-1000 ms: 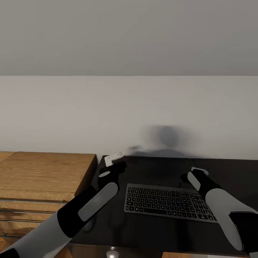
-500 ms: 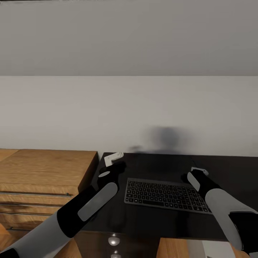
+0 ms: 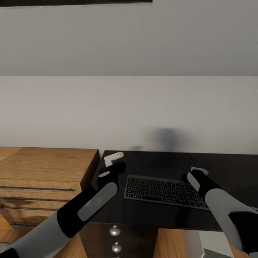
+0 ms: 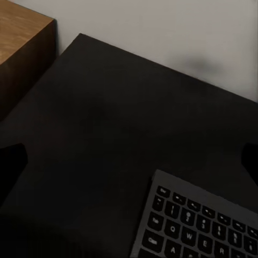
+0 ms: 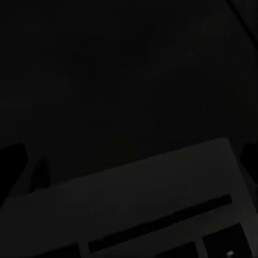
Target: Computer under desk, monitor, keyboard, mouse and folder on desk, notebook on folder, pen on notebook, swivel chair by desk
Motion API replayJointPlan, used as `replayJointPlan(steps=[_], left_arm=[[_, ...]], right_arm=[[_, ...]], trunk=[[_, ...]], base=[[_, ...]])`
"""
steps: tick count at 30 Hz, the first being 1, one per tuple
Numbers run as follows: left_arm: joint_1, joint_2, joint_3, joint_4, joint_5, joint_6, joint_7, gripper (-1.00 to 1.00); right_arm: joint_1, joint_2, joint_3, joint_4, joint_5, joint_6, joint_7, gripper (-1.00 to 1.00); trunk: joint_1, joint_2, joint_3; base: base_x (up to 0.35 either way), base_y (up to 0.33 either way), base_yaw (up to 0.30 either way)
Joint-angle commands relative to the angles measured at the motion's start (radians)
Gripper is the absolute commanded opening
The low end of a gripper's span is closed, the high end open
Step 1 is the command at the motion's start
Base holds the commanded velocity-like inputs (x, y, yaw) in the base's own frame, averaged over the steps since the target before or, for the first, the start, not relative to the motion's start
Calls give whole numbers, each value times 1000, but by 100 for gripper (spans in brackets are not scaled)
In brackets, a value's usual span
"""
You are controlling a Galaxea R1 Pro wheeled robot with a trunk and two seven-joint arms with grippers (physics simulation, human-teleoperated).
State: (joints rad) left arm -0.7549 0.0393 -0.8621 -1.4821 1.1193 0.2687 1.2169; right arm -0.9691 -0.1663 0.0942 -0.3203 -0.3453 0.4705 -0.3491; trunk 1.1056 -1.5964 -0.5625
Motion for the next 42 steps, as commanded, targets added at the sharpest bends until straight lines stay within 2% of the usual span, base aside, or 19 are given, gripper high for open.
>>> replayJointPlan(steps=[1, 20, 42], left_arm=[[-1, 1, -1, -1, 1, 10, 6, 100], [-1, 0, -2, -1, 2, 10, 6, 100], [-1, -1, -2, 0, 2, 10, 4, 100]], right_arm=[[0, -1, 8, -2, -11, 5, -7, 100], [0, -1, 9, -2, -10, 4, -7, 100], [0, -1, 12, -2, -10, 4, -7, 100]], trunk=[[0, -1, -1], [0, -1, -1], [0, -1, -1]], base=[[-129, 0, 0], [-126, 37, 0], [-46, 48, 0]])
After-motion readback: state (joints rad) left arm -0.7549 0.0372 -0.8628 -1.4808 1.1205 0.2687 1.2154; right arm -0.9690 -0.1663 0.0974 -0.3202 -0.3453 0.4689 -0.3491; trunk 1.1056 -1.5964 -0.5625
